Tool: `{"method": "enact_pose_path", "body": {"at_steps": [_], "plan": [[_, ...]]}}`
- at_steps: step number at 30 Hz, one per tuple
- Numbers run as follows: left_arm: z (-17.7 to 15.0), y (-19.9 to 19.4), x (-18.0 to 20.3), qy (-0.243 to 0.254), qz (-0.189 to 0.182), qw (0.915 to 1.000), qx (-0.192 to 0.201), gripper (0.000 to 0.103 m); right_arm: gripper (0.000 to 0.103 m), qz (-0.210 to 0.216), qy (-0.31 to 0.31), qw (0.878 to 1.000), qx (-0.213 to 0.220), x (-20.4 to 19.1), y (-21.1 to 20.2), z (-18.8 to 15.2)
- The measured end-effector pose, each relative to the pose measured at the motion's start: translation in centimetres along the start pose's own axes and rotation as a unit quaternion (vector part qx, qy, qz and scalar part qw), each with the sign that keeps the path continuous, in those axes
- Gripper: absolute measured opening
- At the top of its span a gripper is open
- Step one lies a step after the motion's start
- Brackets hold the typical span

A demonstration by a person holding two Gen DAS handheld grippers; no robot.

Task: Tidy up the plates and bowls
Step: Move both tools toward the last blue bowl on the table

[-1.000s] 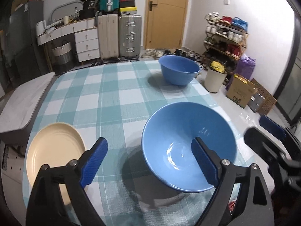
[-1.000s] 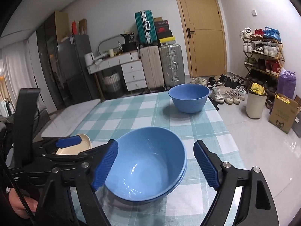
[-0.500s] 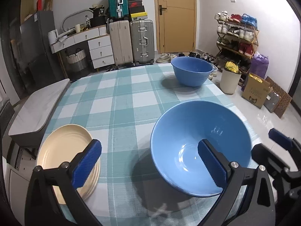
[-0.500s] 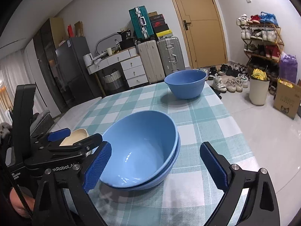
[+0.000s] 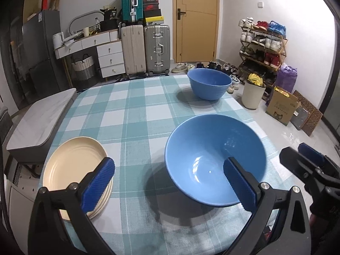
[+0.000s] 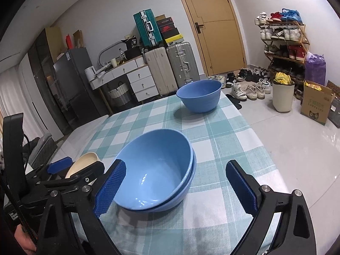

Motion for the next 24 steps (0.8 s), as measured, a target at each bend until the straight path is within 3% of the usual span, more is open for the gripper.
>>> {"method": "enact_pose_path", "body": {"at_steps": [14, 20, 24], "plan": [[0.5, -0.8, -0.4, 0.009, 0.004, 1.0, 0.0, 0.103, 0.098, 0.025, -0.017, 0.999, 0.026, -0.7, -2.3, -0.1], [3.2, -0.4, -1.2, 0.024, 0.009, 0.9997, 0.003, 0.103, 0.098, 0.028, -0.008, 0.999, 0.029, 0.3, -2.2, 1.9], [6.8, -0.2, -1.9, 0.041, 0.01, 0.9989, 0.018, 0.103, 0.098, 0.042, 0.005, 0.999, 0.027, 1.3, -2.4, 4.9]]}}
Point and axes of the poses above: each gripper's, at about its wrist camera, not at the fingertips, and y roughly the way its jaws point, x to its right, z to its top, the point moved 1 cm from there along y, roughly the way its jaws point, and after that the axes turned 2 degrees about -z, right-handed, at the moved point
